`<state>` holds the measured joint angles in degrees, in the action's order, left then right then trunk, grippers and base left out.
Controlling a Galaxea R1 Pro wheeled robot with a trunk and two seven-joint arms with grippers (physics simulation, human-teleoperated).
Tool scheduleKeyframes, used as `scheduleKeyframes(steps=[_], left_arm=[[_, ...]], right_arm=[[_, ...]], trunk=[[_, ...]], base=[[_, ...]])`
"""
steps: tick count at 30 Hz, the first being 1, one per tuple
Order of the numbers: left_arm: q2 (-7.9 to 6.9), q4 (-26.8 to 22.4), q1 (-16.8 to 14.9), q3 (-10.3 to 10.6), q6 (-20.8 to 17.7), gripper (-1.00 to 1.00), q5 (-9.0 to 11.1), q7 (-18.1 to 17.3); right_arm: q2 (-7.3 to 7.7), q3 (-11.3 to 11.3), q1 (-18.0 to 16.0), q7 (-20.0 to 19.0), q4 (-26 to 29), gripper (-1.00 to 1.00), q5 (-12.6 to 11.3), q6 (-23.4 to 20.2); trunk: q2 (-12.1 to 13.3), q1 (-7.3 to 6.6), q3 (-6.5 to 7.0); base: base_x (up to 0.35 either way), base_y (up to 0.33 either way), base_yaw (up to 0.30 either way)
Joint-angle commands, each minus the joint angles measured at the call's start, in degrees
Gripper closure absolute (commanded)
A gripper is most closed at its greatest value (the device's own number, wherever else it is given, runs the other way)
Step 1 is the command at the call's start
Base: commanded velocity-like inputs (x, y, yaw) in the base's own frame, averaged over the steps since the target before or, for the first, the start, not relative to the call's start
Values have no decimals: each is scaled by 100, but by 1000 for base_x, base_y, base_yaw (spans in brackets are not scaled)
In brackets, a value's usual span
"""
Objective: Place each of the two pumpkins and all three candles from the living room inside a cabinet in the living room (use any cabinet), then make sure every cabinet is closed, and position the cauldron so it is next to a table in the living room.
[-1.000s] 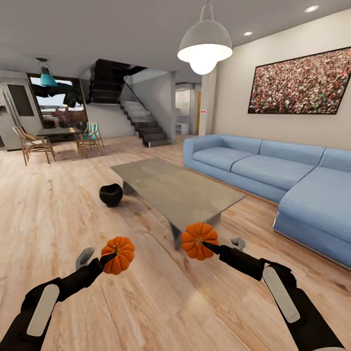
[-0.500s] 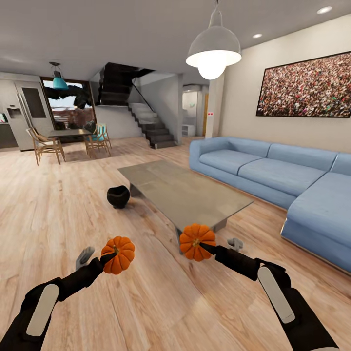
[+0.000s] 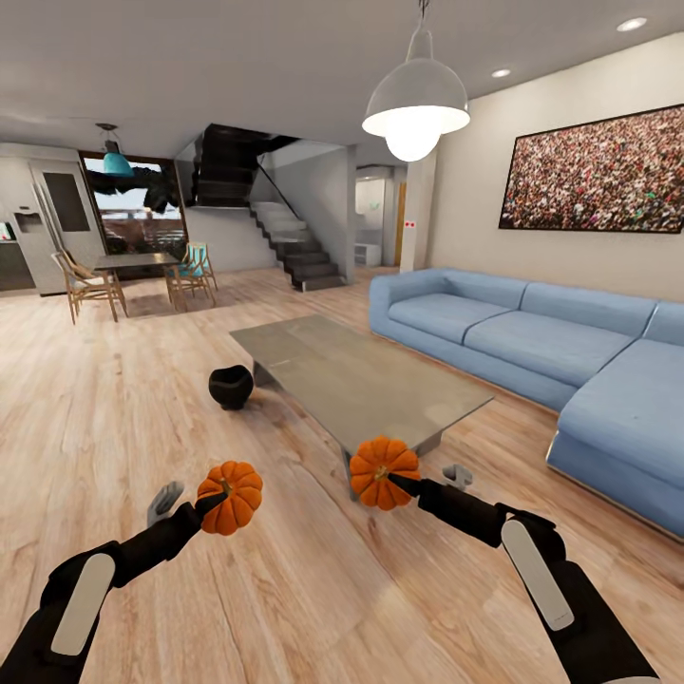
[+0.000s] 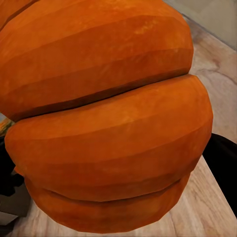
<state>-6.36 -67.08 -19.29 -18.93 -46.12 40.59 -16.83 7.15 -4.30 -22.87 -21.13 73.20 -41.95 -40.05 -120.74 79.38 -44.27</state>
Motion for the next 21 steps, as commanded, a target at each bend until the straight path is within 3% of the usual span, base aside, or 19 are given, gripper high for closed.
scheduleKeyframes(steps=[1,12,17,21], left_arm=[[2,-4,-5,-13,-32,100,1,-20],[-3,-3,-4,-33,-22,100,1,-22],[-6,-6,-5,-49,-28,100,1,-22],[-8,-3,-5,-50,-29,100,1,-22]], right_arm=[[0,-14,-2,-6,-5,100,-15,-20],[-7,-178,-2,55,-36,100,-6,71],[-164,-191,-3,284,-40,100,-6,77],[-185,-194,0,305,-45,100,-6,77]], trunk=[[-3,-1,-6],[-3,-1,-6],[-3,-1,-6],[158,-89,66]], base=[[0,0,24],[0,0,216],[0,0,285],[0,0,285]])
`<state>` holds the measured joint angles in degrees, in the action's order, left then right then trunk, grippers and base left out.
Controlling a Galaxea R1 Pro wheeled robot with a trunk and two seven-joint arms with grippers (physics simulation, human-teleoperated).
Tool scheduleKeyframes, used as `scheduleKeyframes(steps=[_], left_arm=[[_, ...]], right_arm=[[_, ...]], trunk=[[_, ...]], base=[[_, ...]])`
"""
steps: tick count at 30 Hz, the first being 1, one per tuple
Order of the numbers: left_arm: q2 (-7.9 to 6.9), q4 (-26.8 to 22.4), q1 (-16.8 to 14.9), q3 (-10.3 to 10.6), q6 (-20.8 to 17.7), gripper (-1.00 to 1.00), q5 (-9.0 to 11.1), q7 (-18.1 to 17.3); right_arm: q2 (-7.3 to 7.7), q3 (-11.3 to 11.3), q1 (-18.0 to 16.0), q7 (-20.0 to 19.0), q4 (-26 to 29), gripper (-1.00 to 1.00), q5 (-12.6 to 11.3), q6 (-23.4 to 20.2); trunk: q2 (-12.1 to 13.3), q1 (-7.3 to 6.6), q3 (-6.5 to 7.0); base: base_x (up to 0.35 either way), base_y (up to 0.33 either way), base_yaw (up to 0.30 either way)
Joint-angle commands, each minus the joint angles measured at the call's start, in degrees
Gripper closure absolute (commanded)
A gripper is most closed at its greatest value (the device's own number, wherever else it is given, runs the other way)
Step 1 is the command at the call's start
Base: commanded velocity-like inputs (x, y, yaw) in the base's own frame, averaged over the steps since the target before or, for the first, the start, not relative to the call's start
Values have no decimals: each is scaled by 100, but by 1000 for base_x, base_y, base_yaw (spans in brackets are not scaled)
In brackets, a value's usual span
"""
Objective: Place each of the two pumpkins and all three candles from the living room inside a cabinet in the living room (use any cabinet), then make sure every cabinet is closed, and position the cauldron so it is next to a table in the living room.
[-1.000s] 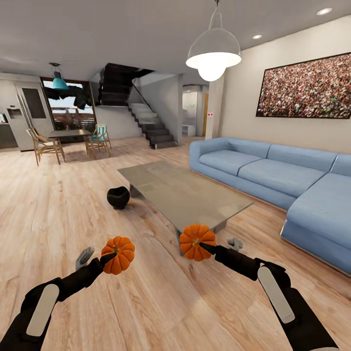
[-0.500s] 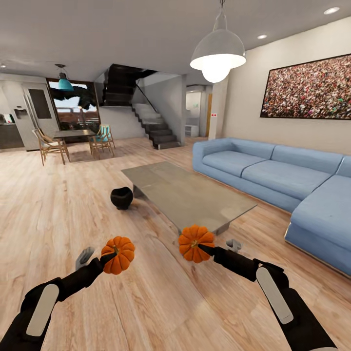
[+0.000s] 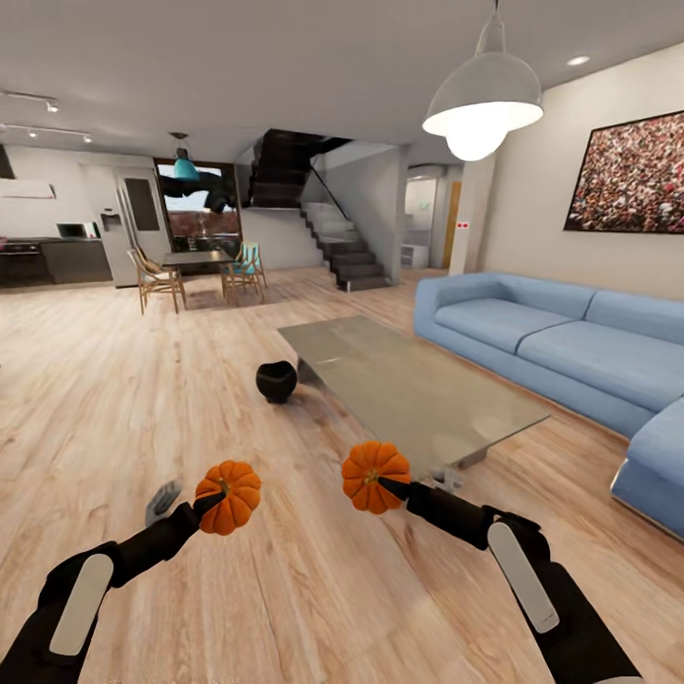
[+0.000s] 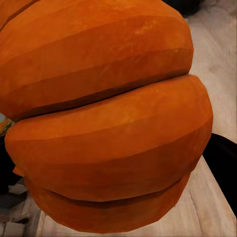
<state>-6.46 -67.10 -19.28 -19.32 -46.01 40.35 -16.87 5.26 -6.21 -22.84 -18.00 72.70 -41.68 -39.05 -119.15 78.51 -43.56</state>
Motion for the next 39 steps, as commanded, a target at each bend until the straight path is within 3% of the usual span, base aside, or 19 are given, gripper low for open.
scheduleKeyframes(steps=[1,12,18,26,29,32,34,36,39], left_arm=[[3,-1,-6,-11,-40,100,25,-18],[5,4,-6,-11,-31,100,24,-2],[5,4,-6,-13,-31,100,28,327],[13,125,-6,13,-17,100,21,479],[13,178,-6,23,0,100,36,950],[36,187,-6,53,192,100,27,1394],[74,184,-6,84,270,100,-3,1614],[114,175,-6,218,319,100,-25,2025],[167,163,-11,602,495,100,-32,2843]], right_arm=[[3,-2,-4,-9,6,100,-33,-24],[-3,-2,-8,-2,-1,100,-34,-24],[-8,-3,-4,-2,-1,100,-33,-24],[-8,-51,-4,9,-2,100,-5,-17],[-33,-222,-3,208,8,100,283,-5],[-326,-271,-2,647,-31,100,503,-12],[-392,-277,-1,892,-55,100,653,-11],[-448,-276,-1,1185,-70,100,877,-7],[-606,-275,-1,1643,-81,100,1158,-6]], trunk=[[39,-24,13],[480,-265,210],[721,-397,318],[1041,-573,462],[1162,-639,516],[1282,-705,569],[1362,-748,605],[1442,-792,641],[1563,-858,695]], base=[[0,0,285],[0,0,285],[0,0,285],[0,0,285],[0,0,285],[0,0,285],[0,0,285],[0,0,285],[0,0,285]])
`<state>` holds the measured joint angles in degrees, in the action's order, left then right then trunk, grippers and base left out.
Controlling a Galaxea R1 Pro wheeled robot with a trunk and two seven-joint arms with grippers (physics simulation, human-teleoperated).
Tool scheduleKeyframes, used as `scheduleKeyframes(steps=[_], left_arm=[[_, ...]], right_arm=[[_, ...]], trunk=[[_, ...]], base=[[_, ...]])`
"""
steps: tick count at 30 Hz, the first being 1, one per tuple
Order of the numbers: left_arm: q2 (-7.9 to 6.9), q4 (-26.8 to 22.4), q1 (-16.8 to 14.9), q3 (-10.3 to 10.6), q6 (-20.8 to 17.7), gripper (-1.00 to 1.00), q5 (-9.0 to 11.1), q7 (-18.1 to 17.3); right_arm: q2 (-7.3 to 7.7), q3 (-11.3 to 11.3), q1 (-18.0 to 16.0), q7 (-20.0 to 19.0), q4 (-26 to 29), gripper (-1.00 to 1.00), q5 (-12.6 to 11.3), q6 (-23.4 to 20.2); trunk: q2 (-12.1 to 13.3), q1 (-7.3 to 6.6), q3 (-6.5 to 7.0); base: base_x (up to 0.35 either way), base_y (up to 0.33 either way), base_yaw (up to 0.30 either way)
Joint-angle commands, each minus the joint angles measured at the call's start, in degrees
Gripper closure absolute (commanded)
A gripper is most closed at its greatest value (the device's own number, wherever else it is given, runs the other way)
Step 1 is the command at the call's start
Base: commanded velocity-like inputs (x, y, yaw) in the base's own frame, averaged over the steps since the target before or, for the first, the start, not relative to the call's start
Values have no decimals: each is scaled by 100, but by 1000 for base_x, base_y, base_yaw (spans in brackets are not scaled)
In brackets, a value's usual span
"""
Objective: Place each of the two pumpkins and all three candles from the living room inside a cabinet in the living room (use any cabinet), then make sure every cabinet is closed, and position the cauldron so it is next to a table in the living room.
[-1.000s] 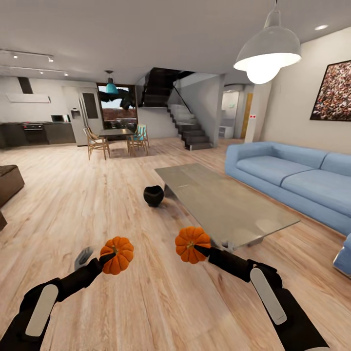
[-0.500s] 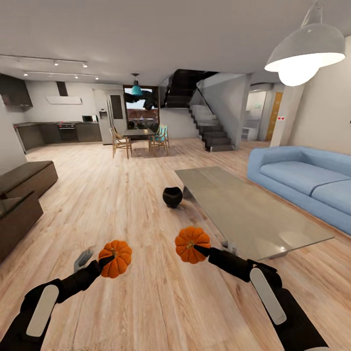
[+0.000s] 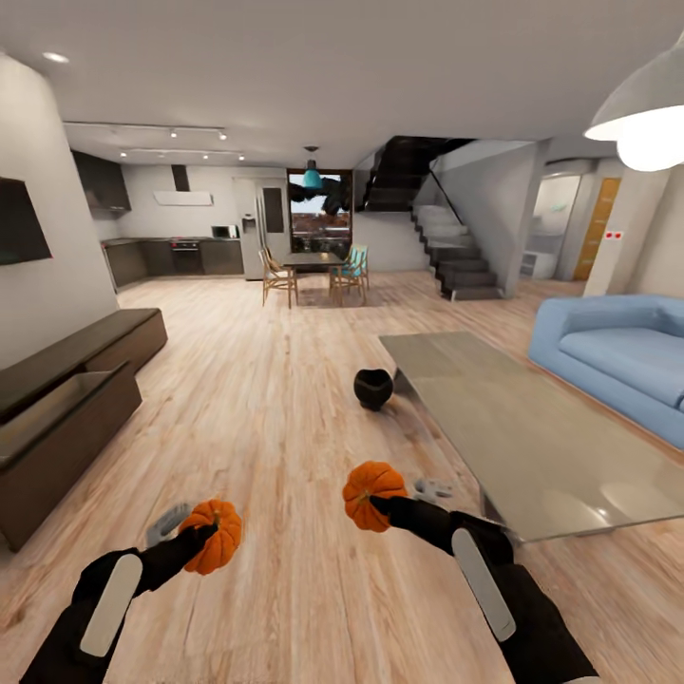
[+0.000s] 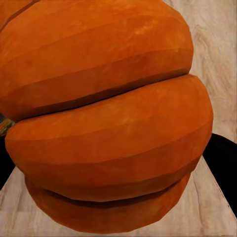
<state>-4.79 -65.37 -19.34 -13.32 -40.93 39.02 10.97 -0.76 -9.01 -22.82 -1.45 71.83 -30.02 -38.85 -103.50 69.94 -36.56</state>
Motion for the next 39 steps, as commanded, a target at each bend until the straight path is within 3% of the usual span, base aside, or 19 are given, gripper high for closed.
scheduleKeyframes(steps=[1,4,7,10,11,14,17,21,24,28,30,35,39], left_arm=[[16,-14,-15,203,57,100,102,417],[104,-13,-146,802,113,100,93,1216],[150,-11,-209,1246,111,100,73,1774],[175,-11,-271,1460,84,100,64,2245],[177,-11,-280,1483,67,100,63,2309],[179,-11,-292,1507,4,100,-3,2359],[180,-11,-368,1529,-274,100,-262,2346],[180,-11,-407,1539,-628,100,-339,2311],[166,17,-424,1542,-692,100,-327,2267],[163,264,-555,1539,-712,100,-326,1898],[161,390,-628,1537,-709,100,-337,1685],[174,451,-665,1534,-697,100,-349,1566],[173,453,-668,1534,-682,100,-347,1552]], right_arm=[[-97,3,-3,220,-13,100,82,-28],[-261,-3,-29,652,-149,100,274,-32],[-312,-4,-52,758,-247,100,475,-27],[-471,-2,-72,899,-399,100,928,-23],[-510,1,-101,959,-527,100,1092,-17],[-613,4,-234,1167,-825,100,1243,32],[-772,5,-513,1910,-1349,100,1267,4],[-822,10,-713,2526,-1771,100,1203,26],[-812,36,-849,2627,-2098,100,1222,80],[-687,223,-1468,2619,-3467,100,1180,388],[-694,380,-1682,2492,-3933,100,1095,407],[-650,552,-1802,2354,-4167,100,998,407],[-645,845,-1812,2325,-4162,100,795,285]], trunk=[[38,-23,13],[159,-89,67],[279,-155,121],[399,-221,173],[439,-243,189],[560,-309,234],[680,-375,275],[840,-463,327],[961,-529,364],[1121,-616,410],[1201,-660,433],[1402,-770,491],[1522,-836,526]], base=[[0,0,285],[0,0,285],[0,0,285],[0,0,285],[0,0,285],[0,0,278],[0,0,259],[0,0,251],[0,0,232],[0,0,219],[0,0,216],[0,0,214],[0,0,155]])
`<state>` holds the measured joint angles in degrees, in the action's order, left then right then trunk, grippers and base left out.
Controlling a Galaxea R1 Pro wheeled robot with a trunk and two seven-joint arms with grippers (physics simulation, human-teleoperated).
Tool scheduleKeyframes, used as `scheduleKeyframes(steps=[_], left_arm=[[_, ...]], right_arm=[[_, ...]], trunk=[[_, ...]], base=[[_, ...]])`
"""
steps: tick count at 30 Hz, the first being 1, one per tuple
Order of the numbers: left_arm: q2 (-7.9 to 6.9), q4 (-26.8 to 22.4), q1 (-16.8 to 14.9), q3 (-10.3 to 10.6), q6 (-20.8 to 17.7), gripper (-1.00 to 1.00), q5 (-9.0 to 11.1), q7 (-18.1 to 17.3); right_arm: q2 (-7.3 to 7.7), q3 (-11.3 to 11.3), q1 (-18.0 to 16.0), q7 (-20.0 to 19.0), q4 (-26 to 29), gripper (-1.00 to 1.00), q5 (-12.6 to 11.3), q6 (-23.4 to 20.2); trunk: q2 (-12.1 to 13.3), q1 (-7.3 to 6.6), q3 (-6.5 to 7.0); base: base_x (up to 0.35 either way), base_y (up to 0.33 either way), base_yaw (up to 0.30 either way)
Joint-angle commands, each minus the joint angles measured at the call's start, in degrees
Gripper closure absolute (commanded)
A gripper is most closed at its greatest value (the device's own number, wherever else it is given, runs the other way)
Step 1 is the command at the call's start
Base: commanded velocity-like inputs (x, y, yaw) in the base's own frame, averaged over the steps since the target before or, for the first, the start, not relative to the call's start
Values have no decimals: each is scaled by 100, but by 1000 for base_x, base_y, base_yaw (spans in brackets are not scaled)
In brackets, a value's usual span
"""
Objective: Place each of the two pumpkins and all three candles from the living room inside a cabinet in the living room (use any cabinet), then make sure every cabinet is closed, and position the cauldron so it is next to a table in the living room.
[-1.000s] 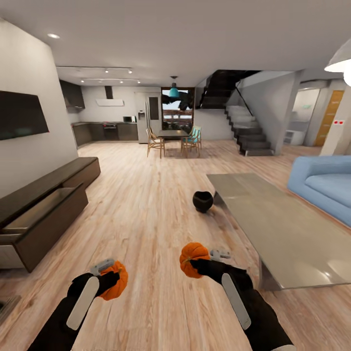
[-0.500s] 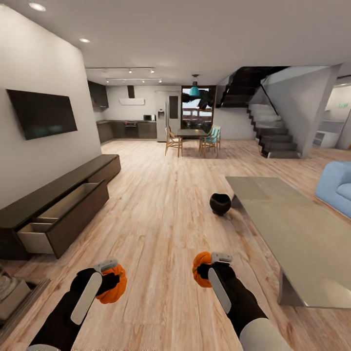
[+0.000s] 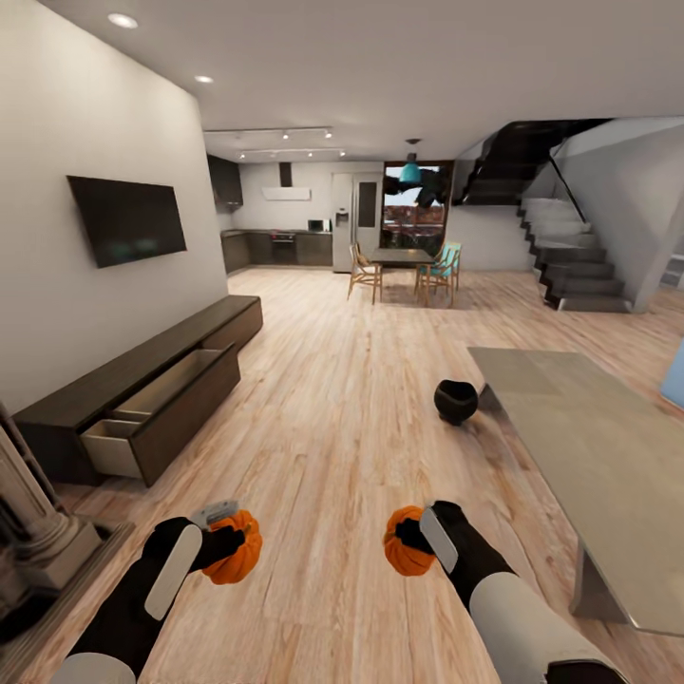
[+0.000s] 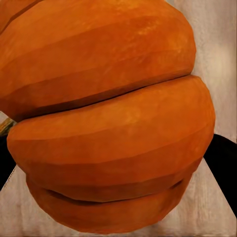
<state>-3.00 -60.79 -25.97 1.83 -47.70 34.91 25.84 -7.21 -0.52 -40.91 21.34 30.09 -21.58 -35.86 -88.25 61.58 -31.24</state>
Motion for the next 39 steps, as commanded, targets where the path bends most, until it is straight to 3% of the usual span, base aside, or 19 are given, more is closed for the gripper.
scheduleKeyframes(steps=[1,6,15,20,34,39], left_arm=[[-5,-15,-4,19,1,100,63,63],[1,-29,-5,42,22,100,60,62],[-2,-23,-5,76,132,100,54,62],[-7,-12,-5,378,263,100,43,63],[10,145,-5,416,279,100,43,70],[26,195,-5,415,279,100,39,70]], right_arm=[[3,102,-4,42,16,100,-128,-55],[1,338,-4,54,28,100,-329,-82],[-31,355,-4,52,144,100,-461,-69],[-35,351,-3,45,146,100,-469,-71],[-57,369,9,52,393,100,-493,-75],[-55,634,14,81,474,100,-961,-79]], trunk=[[-3,0,-7],[-3,0,-9],[-3,0,-9],[-3,0,-9],[-3,0,-9],[-3,0,-9]], base=[[0,0,43],[0,0,12],[192,0,0],[333,0,0],[338,0,0],[341,0,0]])
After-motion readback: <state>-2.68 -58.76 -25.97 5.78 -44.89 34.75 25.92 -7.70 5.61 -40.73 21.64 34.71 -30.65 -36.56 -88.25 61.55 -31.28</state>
